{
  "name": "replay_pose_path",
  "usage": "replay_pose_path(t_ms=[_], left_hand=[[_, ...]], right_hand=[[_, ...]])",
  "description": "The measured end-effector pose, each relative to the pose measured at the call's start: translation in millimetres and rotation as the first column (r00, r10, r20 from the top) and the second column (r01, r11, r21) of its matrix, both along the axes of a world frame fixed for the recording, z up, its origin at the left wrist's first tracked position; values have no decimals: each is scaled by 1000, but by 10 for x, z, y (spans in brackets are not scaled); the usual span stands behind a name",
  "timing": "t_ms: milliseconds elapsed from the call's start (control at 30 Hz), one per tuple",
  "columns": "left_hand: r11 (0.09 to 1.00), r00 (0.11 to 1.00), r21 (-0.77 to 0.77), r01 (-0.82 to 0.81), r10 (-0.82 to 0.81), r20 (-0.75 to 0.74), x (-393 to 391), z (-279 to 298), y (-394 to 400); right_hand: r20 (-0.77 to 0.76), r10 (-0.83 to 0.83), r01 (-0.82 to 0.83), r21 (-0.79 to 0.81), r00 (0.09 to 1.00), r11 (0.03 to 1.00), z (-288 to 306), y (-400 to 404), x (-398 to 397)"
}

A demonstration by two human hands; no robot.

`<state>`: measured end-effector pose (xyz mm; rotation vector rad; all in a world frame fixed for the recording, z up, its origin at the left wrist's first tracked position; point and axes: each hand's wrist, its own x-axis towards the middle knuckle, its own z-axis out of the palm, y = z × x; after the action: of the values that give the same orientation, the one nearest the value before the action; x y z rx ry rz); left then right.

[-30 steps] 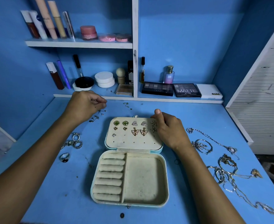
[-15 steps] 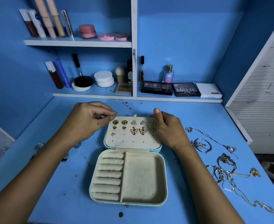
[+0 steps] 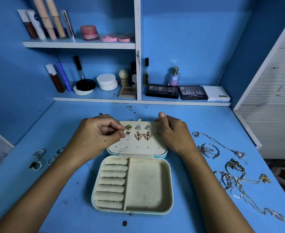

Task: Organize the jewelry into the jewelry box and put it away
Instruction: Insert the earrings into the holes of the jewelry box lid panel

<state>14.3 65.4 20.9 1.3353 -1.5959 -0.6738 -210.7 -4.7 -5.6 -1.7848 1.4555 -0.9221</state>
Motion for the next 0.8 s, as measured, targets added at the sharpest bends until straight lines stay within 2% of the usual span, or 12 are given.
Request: replay_pose_path(t_ms=[67,233,400,633,800], left_hand=[[999,999,-23,27,-27,25,-22,25,10],[999,981,-48,21,-11,194,-21,44,9],[998,954,-58,-38,53,296,-44,29,10],[994,940,-24,-102,104,325,-57,-39,-22],[997,942,-20,-73,75,326,-87,-48,-16]], right_hand=[[-1,3,-3,0,1000,1000,7,5,-2],[3,4,-4,-5,1000,1000,3,1,-5],[1,0,0,-19,1000,1000,1,-6,1],[0,-6,6,-15,1000,1000,-14,-13,0],[8,-8,8,-10,1000,1000,-20,-17,-2]])
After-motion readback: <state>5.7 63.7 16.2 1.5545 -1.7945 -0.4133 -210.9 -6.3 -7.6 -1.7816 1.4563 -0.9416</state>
